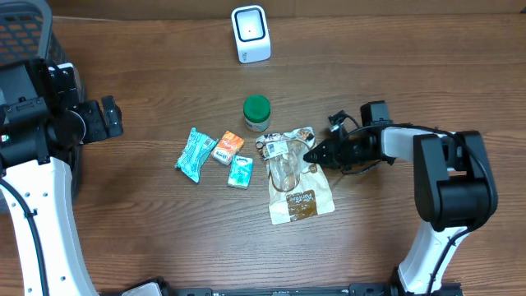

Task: Scan the item barcode
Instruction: 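Lower the right gripper onto the bag and grasp its top, then lift the bag upright with the right gripper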

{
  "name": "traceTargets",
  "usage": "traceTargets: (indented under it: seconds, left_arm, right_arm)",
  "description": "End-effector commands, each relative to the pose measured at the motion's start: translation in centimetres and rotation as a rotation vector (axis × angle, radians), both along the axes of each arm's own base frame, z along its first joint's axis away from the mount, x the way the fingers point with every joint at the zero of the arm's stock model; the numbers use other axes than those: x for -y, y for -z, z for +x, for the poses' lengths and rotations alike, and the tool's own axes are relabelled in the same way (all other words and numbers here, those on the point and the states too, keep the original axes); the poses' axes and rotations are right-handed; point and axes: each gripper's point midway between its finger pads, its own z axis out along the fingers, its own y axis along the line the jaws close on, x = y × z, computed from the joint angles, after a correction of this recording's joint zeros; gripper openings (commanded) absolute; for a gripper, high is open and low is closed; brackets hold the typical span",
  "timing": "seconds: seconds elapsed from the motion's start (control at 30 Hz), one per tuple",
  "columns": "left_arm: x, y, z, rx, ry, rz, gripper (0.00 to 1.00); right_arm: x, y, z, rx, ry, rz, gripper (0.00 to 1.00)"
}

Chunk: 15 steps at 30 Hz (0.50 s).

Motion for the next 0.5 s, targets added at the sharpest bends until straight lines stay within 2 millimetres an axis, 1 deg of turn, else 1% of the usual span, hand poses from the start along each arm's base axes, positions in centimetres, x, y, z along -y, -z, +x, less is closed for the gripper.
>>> traceTargets:
  seconds: [0.0,0.1,0.2,0.33,0.43,0.47]
  left_arm:
    - [0.2,-0.1,0.2,0.006,0.016,0.001,1.0]
    - [0.2,-0.1,0.2,0.006,0.016,0.001,1.0]
    - [0.2,-0.1,0.2,0.006,0.016,0.001,0.99]
    - [0.2,-0.1,0.2,0.006,0.016,0.001,1.0]
    - [0.2,-0.1,0.2,0.006,0.016,0.001,1.0]
    - [0.2,-0.1,0.2,0.005,0.016,0.001,1.0]
  right_arm:
    - [1.0,-2.5,0.6,0.018,0.039,0.054,0.04]
    - [2.0,-5.5,1.0,0.066,0.052,0.064,0.04]
    - [2.5,-9.7,1.1,0.135,0.049,0.093,0.04]
    - [2.4,-15.3,0.4,0.214,0.03,0.132,0.04]
    - [2.3,-18.3,0.0,0.267,0.025,0.136,0.04]
    - [2.3,-18.8,-0.1,0.277,0.025,0.136,0.04]
